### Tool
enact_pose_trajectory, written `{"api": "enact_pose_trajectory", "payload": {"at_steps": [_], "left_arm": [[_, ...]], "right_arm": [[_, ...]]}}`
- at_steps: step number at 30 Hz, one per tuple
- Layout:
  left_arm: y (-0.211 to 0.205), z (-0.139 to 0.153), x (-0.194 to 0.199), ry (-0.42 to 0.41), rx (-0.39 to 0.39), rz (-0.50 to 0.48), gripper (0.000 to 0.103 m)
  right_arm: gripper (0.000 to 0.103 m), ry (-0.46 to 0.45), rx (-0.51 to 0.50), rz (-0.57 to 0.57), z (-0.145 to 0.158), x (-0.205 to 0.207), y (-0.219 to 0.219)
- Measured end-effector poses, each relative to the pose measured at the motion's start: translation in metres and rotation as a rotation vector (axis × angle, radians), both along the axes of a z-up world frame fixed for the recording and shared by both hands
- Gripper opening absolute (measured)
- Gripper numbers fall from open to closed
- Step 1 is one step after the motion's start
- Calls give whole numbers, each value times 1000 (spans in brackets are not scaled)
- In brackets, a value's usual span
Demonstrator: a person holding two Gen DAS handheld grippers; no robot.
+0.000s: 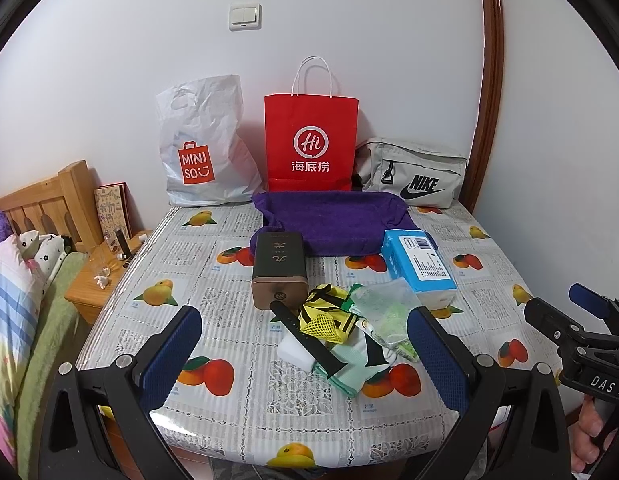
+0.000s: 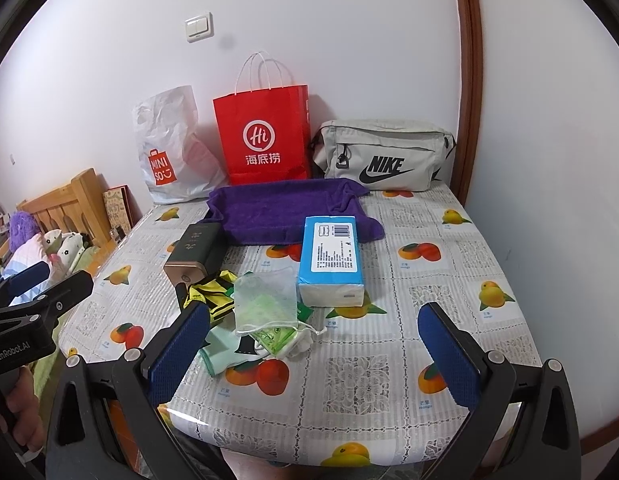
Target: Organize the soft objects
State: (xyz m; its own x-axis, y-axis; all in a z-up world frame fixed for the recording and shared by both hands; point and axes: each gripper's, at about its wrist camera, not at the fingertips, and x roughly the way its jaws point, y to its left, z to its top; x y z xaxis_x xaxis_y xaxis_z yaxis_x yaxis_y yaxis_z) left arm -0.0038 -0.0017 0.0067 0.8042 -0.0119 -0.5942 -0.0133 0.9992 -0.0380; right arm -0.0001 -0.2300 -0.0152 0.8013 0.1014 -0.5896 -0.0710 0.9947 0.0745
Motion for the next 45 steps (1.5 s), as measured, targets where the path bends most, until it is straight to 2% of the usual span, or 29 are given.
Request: {"api": "enact_pose_trajectory", "payload": {"at_steps": [7, 12, 45], "left_arm": [[-1, 4, 1, -1, 2, 1, 103], [3, 18, -2, -1, 0, 1, 103], [4, 13, 0, 6, -1, -2, 103]], "right_arm": [[102, -2, -3, 2, 2, -2, 2], [102, -4, -4, 5, 1, -3, 2], [102, -20, -11, 24, 3, -3, 8]]}}
